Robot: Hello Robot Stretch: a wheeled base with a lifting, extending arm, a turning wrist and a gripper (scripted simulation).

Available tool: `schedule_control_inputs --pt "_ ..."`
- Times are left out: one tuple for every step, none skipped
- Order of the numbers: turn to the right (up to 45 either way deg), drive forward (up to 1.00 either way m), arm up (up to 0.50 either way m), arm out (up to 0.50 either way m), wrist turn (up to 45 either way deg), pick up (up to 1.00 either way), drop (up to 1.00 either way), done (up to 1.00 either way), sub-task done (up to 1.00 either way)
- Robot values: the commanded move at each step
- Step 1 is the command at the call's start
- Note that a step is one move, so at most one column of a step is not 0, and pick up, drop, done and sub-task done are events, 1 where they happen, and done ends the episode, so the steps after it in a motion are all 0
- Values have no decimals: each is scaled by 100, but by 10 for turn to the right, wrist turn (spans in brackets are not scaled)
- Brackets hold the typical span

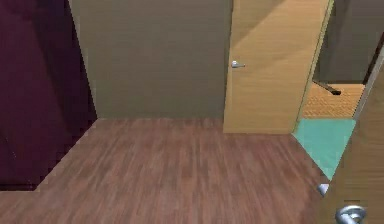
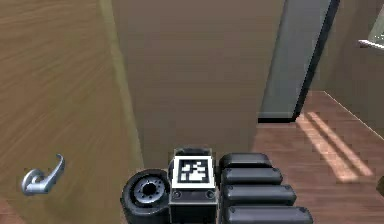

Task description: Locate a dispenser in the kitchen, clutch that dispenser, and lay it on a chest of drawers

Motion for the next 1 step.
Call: schedule_control_inputs --pt "-120 0 0 0 0 0 0 0 0"
